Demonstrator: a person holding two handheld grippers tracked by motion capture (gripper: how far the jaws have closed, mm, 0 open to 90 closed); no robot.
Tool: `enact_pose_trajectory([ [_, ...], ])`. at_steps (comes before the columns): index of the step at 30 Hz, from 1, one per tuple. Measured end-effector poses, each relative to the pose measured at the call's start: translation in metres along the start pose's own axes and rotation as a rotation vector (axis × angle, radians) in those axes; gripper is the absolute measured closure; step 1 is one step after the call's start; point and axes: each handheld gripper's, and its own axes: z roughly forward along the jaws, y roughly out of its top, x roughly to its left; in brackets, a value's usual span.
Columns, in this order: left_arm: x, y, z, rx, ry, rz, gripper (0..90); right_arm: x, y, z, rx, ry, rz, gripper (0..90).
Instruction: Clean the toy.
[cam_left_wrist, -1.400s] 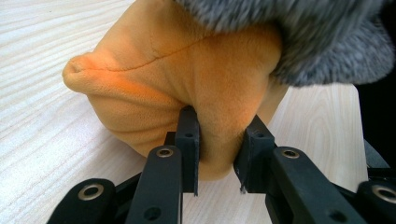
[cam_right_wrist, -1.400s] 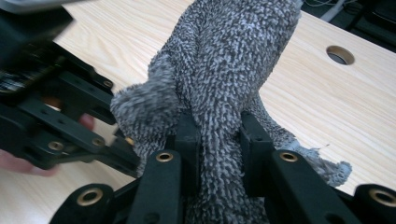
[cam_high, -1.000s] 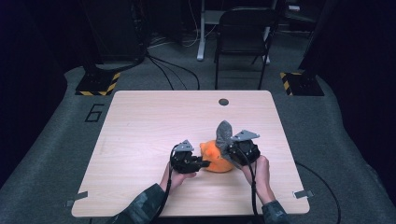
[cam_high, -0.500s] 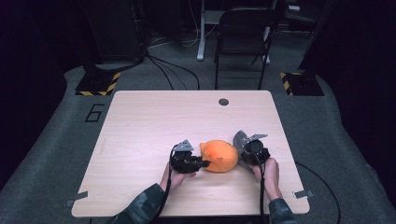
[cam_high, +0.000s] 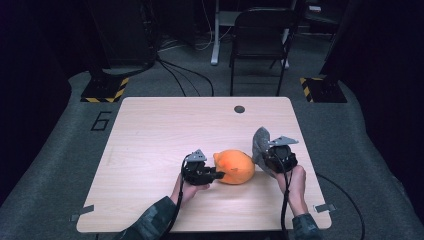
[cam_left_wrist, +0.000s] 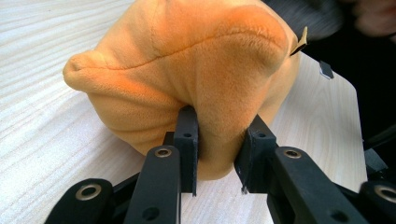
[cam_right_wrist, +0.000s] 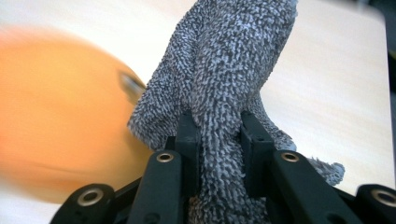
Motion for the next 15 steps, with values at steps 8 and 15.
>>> enact_pose_trajectory([
  [8,0.0,-0.001,0.0,0.005,0.008,-0.002,71.8,0.05,0.012,-0.002,0.017,0.113,-0.127,73.6],
  [15,-0.001,-0.001,0.001,0.014,0.021,0.013,65.6,0.047,0.002,0.016,0.035,0.117,-0.107,74.2],
])
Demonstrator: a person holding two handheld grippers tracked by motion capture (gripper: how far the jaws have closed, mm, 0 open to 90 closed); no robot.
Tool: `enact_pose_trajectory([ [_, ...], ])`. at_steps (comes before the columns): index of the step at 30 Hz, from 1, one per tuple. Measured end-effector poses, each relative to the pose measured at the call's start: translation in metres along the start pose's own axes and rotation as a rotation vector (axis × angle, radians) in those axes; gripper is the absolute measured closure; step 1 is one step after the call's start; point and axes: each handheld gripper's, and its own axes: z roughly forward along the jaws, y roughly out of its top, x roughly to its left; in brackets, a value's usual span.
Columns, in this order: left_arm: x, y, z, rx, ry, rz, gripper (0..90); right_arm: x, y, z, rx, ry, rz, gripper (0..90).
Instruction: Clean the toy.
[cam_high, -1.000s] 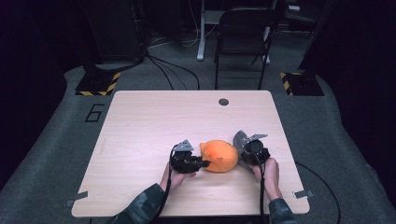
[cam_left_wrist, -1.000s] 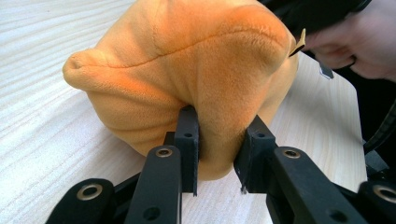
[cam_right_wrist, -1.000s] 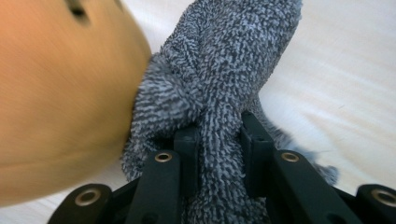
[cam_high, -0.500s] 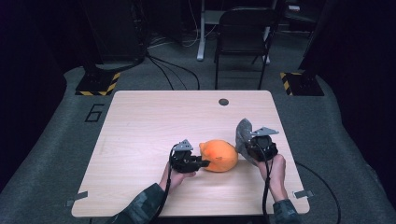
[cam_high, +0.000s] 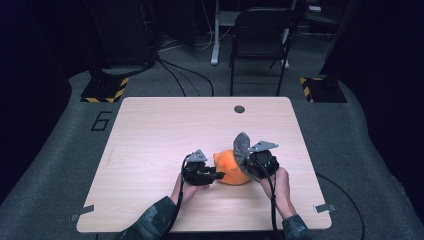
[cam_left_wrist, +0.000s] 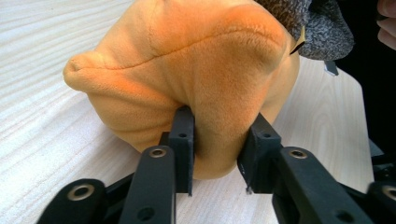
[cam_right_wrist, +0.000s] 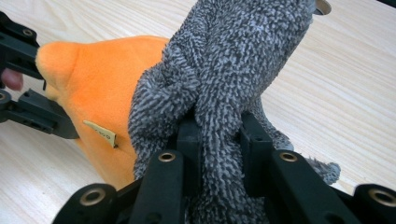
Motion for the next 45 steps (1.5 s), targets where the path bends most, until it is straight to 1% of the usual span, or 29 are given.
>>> enact_pose_trajectory([
  [1,0.0,0.0,0.0,-0.002,0.003,0.005,64.0,0.001,0.0,0.001,0.003,-0.002,-0.001,74.2],
  [2,0.001,0.0,0.0,-0.003,0.006,0.01,62.0,0.001,0.0,0.002,-0.003,-0.009,-0.014,74.3],
  [3,0.001,-0.001,0.0,-0.003,0.009,0.006,58.9,0.002,0.0,0.003,0.003,-0.01,-0.015,74.3],
  [4,0.001,-0.001,0.0,-0.004,0.011,0.013,54.6,0.002,0.0,0.003,0.011,-0.009,-0.011,74.4],
  [6,0.001,-0.001,-0.001,-0.004,0.019,0.025,49.1,0.002,0.001,0.005,0.005,-0.013,-0.015,74.4],
  [7,0.001,-0.001,-0.001,-0.006,0.023,0.042,46.2,0.002,0.001,0.004,0.014,-0.01,-0.01,74.4],
  [9,0.0,-0.001,-0.002,-0.008,0.027,0.067,40.9,0.0,0.001,0.006,0.008,-0.007,-0.015,74.5],
  [10,0.0,-0.002,-0.003,-0.007,0.031,0.081,39.0,0.0,0.001,0.006,0.013,-0.005,-0.006,74.5],
  [11,0.0,-0.002,-0.003,-0.011,0.037,0.098,36.9,-0.001,0.002,0.007,0.012,-0.007,-0.012,74.5],
  [12,-0.001,-0.002,-0.004,-0.006,0.045,0.115,35.1,-0.001,0.002,0.007,0.013,-0.009,-0.006,74.5],
  [13,-0.001,-0.002,-0.005,-0.007,0.055,0.13,34.0,-0.003,0.002,0.008,0.016,-0.001,-0.004,74.5],
  [14,-0.002,-0.003,-0.005,-0.006,0.071,0.158,32.7,-0.003,0.002,0.008,0.017,-0.004,-0.003,74.5],
  [15,-0.003,-0.003,-0.006,0.002,0.077,0.18,30.4,-0.005,0.002,0.009,0.017,0.0,-0.002,74.5],
  [17,-0.006,-0.004,-0.005,0.014,0.113,0.245,26.6,-0.005,0.002,0.009,0.018,0.004,0.014,74.5],
  [18,-0.007,-0.005,-0.004,0.025,0.131,0.277,25.0,-0.006,0.002,0.01,0.012,0.001,0.008,74.5],
  [19,-0.007,-0.007,-0.002,0.035,0.146,0.297,23.0,-0.006,0.002,0.01,0.017,0.002,0.005,74.5],
  [23,-0.008,-0.011,0.004,0.06,0.156,0.348,15.0,-0.006,0.002,0.01,0.019,0.004,0.014,74.5],
  [25,-0.008,-0.012,0.007,0.061,0.162,0.365,14.9,-0.006,0.002,0.01,0.025,0.003,0.023,74.5],
  [26,-0.008,-0.012,0.007,0.061,0.162,0.371,14.7,-0.007,0.002,0.01,0.019,0.005,0.011,74.5],
  [28,-0.008,-0.012,0.01,0.057,0.169,0.374,14.7,-0.008,0.002,0.011,0.016,0.006,0.009,74.5],
  [29,-0.008,-0.012,0.01,0.056,0.168,0.385,14.7,-0.007,0.002,0.011,0.018,0.006,0.017,74.5],
  [31,-0.008,-0.012,0.012,0.057,0.184,0.393,15.2,-0.008,0.002,0.011,0.017,0.009,0.016,74.5],
  [34,-0.009,-0.013,0.015,0.049,0.2,0.416,16.0,-0.008,0.002,0.011,0.024,0.017,0.032,74.5],
  [35,-0.009,-0.013,0.015,0.045,0.201,0.426,17.0,-0.009,0.002,0.011,0.021,0.013,0.023,74.5],
  [37,-0.01,-0.014,0.017,0.039,0.216,0.437,20.8,-0.008,0.002,0.012,0.023,0.016,0.031,74.5],
  [38,-0.01,-0.015,0.018,0.031,0.215,0.44,21.3,-0.008,0.002,0.012,0.023,0.014,0.03,74.4],
  [39,-0.011,-0.015,0.018,0.038,0.223,0.452,22.4,-0.009,0.001,0.012,0.021,0.013,0.026,74.5],
  [41,-0.01,-0.015,0.019,0.03,0.223,0.456,24.9,-0.01,0.001,0.013,0.018,0.011,0.025,74.5],
  [45,-0.011,-0.018,0.019,0.013,0.231,0.465,35.0,-0.009,0.001,0.013,0.017,0.008,0.026,74.5],
])
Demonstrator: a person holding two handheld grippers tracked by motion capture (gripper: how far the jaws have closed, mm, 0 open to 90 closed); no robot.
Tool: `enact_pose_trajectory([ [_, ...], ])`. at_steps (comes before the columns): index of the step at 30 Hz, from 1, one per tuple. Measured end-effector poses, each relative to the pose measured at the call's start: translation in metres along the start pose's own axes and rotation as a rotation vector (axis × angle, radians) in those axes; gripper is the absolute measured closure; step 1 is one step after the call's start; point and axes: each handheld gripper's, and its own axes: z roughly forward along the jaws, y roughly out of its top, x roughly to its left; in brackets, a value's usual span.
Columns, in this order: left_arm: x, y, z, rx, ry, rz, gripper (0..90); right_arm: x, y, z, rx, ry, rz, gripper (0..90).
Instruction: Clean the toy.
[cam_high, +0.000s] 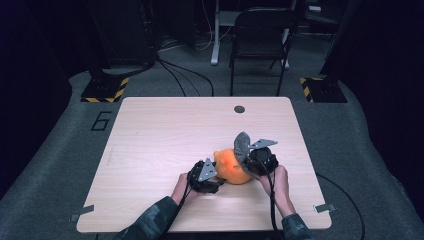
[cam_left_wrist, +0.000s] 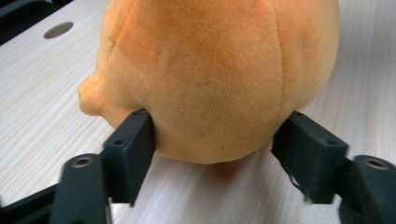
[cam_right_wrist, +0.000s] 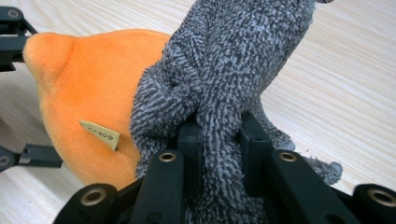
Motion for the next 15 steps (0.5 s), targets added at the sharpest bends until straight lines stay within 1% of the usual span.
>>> enact_pose_trajectory([
  [1,0.0,0.0,0.0,0.0,0.002,0.009,39.4,0.0,0.0,0.0,0.0,0.002,0.002,74.5],
  [2,-0.001,0.001,0.0,-0.006,0.001,0.011,41.8,0.0,0.0,0.0,0.001,0.002,0.006,74.5],
  [4,-0.001,0.001,-0.001,-0.011,0.002,0.021,51.5,-0.001,-0.001,0.0,-0.003,0.004,0.01,74.4],
  [6,-0.001,0.0,-0.001,-0.019,0.005,0.02,57.8,-0.002,-0.001,-0.002,-0.002,0.009,0.017,74.4],
  [7,-0.001,0.0,-0.001,-0.02,0.009,0.022,61.2,-0.004,-0.001,-0.003,-0.021,0.011,0.019,74.4],
  [8,-0.001,0.001,-0.001,-0.024,0.01,0.023,63.3,-0.005,-0.001,-0.006,-0.027,0.017,0.028,74.4],
  [9,-0.001,0.001,-0.001,-0.025,0.01,0.02,65.3,-0.009,0.0,-0.011,-0.049,0.012,0.047,74.5],
  [10,-0.001,0.001,-0.002,-0.019,0.012,0.026,66.7,-0.015,-0.001,-0.016,-0.065,0.003,0.051,74.5],
  [11,-0.001,0.0,-0.002,-0.019,0.011,0.028,67.3,-0.021,-0.002,-0.021,-0.065,-0.023,0.066,74.4],
  [12,-0.001,0.0,-0.002,-0.025,0.008,0.02,67.8,-0.03,-0.005,-0.025,-0.063,-0.048,0.08,74.4],
  [13,0.0,0.0,-0.002,-0.023,0.006,0.02,68.4,-0.042,-0.012,-0.027,-0.057,-0.076,0.108,74.4],
  [14,0.0,0.0,-0.002,-0.024,0.001,0.006,68.9,-0.049,-0.017,-0.027,-0.049,-0.087,0.124,74.4],
  [15,0.0,0.0,-0.002,-0.026,-0.002,0.002,69.5,-0.06,-0.026,-0.026,-0.028,-0.108,0.16,74.4],
])
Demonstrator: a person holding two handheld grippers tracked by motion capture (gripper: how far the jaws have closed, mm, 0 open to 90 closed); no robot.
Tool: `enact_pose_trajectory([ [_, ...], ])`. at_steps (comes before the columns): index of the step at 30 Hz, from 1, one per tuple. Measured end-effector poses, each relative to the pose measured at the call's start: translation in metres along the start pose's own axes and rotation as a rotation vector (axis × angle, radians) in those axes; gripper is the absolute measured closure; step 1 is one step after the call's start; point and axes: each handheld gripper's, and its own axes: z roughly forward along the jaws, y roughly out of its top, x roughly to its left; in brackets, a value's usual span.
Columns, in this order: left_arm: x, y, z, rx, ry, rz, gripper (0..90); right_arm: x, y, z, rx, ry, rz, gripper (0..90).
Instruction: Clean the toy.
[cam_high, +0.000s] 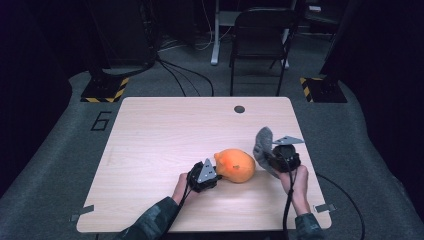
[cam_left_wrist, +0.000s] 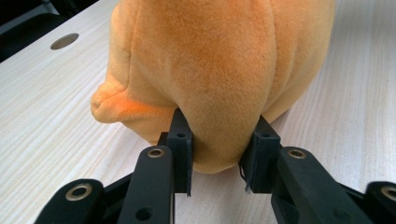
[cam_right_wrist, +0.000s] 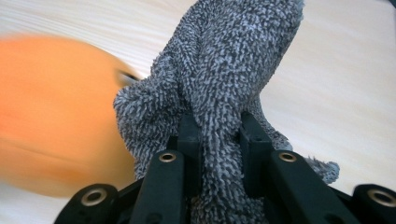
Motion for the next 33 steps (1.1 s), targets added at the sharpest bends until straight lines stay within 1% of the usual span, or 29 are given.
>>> enact_pose_trajectory([
  [1,0.0,0.0,0.0,-0.001,-0.001,-0.006,69.8,-0.007,-0.005,0.002,0.017,-0.014,0.017,74.4],
  [2,0.0,0.0,0.0,-0.001,0.0,-0.008,70.0,-0.017,-0.013,0.006,0.038,-0.019,0.049,74.4],
  [3,0.001,0.0,-0.001,-0.009,0.01,-0.005,70.2,-0.022,-0.018,0.009,0.056,-0.027,0.07,74.3],
  [4,0.0,0.0,-0.001,-0.018,0.018,-0.004,70.5,-0.027,-0.023,0.013,0.076,-0.035,0.076,74.2],
  [5,0.001,0.001,-0.001,-0.024,0.021,0.008,70.7,-0.032,-0.026,0.015,0.093,-0.043,0.094,74.2],
  [6,0.0,0.001,-0.001,-0.022,0.024,0.007,71.1,-0.037,-0.03,0.017,0.094,-0.048,0.112,74.1],
  [8,-0.002,0.001,-0.001,-0.032,0.025,0.003,72.3,-0.043,-0.032,0.017,0.093,-0.052,0.129,74.1],
  [9,-0.002,0.002,-0.001,-0.038,0.027,0.008,73.0,-0.044,-0.033,0.017,0.089,-0.051,0.135,74.1],
  [11,-0.003,0.002,-0.002,-0.037,0.031,-0.002,73.9,-0.046,-0.033,0.014,0.081,-0.052,0.142,74.1],
  [12,-0.003,0.001,-0.002,-0.035,0.035,0.007,74.0,-0.046,-0.033,0.013,0.076,-0.051,0.141,74.0],
  [14,-0.003,0.001,-0.002,-0.04,0.038,0.007,74.3,-0.044,-0.032,0.014,0.078,-0.053,0.127,73.9],
  [15,-0.003,0.001,-0.001,-0.053,0.037,-0.004,74.4,-0.043,-0.032,0.015,0.08,-0.054,0.127,73.9],
  [16,-0.003,0.001,-0.002,-0.055,0.034,-0.003,74.7,-0.043,-0.031,0.016,0.08,-0.053,0.117,73.9],
  [17,-0.002,0.001,-0.002,-0.055,0.034,-0.007,74.8,-0.041,-0.031,0.017,0.086,-0.057,0.12,73.9],
  [19,-0.002,0.002,-0.003,-0.064,0.036,-0.012,75.5,-0.039,-0.031,0.018,0.086,-0.055,0.112,73.9],
  [20,-0.002,0.003,-0.004,-0.066,0.038,-0.005,75.7,-0.038,-0.031,0.019,0.09,-0.054,0.101,73.9],
  [21,-0.002,0.003,-0.005,-0.069,0.035,-0.007,76.0,-0.036,-0.03,0.019,0.094,-0.06,0.097,73.9],
  [23,-0.001,0.005,-0.007,-0.08,0.029,-0.025,76.4,-0.036,-0.03,0.02,0.094,-0.056,0.091,73.9],
  [25,0.0,0.007,-0.011,-0.104,0.025,-0.05,77.0,-0.036,-0.03,0.021,0.094,-0.055,0.092,73.9],
  [26,0.002,0.009,-0.013,-0.111,0.014,-0.061,77.1,-0.036,-0.03,0.021,0.093,-0.054,0.094,73.9],
  [27,0.002,0.011,-0.015,-0.124,0.012,-0.083,77.1,-0.037,-0.03,0.021,0.09,-0.053,0.093,73.9],
  [29,0.004,0.017,-0.022,-0.147,-0.011,-0.124,77.0,-0.037,-0.03,0.021,0.092,-0.054,0.104,74.0],
  [30,0.004,0.019,-0.025,-0.152,-0.016,-0.135,77.0,-0.038,-0.031,0.021,0.093,-0.054,0.104,74.0],
  [31,0.004,0.021,-0.027,-0.151,-0.025,-0.14,77.0,-0.038,-0.031,0.022,0.096,-0.058,0.104,74.0],
  [33,0.007,0.027,-0.032,-0.157,-0.055,-0.181,77.0,-0.037,-0.031,0.022,0.096,-0.058,0.091,74.0],
])
